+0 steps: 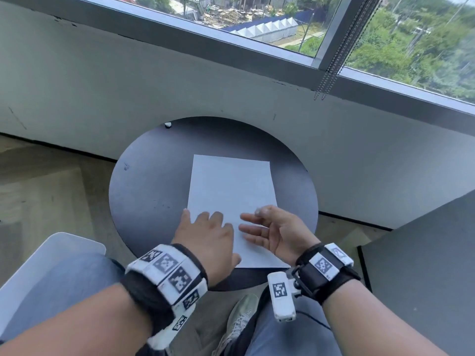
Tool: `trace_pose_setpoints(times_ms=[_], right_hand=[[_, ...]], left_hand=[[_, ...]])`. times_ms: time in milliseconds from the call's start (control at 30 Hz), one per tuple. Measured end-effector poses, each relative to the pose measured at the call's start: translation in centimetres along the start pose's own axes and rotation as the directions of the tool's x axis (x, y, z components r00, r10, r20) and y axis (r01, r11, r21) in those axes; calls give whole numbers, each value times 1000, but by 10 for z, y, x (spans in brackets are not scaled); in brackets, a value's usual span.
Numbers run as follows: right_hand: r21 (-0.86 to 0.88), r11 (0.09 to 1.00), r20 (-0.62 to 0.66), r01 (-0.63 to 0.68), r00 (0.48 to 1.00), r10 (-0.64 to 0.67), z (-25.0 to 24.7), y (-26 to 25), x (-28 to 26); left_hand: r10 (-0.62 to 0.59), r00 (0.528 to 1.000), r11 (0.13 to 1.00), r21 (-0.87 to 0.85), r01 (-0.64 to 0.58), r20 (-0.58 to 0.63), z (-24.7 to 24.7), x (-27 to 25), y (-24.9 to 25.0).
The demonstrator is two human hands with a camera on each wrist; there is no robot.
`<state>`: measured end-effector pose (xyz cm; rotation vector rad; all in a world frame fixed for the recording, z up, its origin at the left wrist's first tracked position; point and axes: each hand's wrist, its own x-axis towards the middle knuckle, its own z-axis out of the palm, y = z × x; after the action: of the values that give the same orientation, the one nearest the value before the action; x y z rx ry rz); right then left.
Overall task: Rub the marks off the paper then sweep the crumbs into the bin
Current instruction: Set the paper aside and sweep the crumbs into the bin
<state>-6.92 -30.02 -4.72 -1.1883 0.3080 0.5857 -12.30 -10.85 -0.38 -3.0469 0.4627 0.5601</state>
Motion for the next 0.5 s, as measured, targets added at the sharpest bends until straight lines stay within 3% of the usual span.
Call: trace_pose_setpoints(times_ms=[67, 133, 200, 300, 333, 367, 400, 433, 467, 500], right_hand=[[-14, 1000, -61, 10, 998, -11, -7, -4, 7], [-62, 995, -203, 73, 975, -84, -18, -15, 16], [-224, 969, -305, 108, 936, -174, -29, -30, 24], [-541, 838, -286, 75, 920, -267, -39, -53, 39], [-673, 738, -247, 54, 924, -293, -39, -60, 46], [-823, 568, -194, 24, 927, -321, -38, -66, 52], [-942, 334, -132, -11, 930, -342, -37, -71, 57], [-994, 105, -72, -37, 935, -346, -34, -74, 62], [-997, -53, -31, -52, 942, -334, -31, -76, 67], [-988, -146, -5, -53, 949, -314, -29, -77, 71]], left_hand=[[35, 999, 999, -41, -35, -14, -1, 28, 10], [67, 998, 996, -60, -66, 13, 4, 52, 15], [75, 997, 995, -70, -72, 31, 10, 68, 16], [66, 998, 995, -72, -65, 12, 12, 84, 17], [60, 998, 996, -73, -59, 13, 11, 89, 17], [52, 998, 996, -73, -51, 21, 10, 93, 16], [42, 999, 997, -71, -39, 31, 9, 98, 14], [29, 999, 997, -68, -26, 43, 8, 101, 12], [20, 998, 998, -65, -16, 57, 8, 103, 10], [17, 997, 998, -61, -12, 73, 9, 106, 8]])
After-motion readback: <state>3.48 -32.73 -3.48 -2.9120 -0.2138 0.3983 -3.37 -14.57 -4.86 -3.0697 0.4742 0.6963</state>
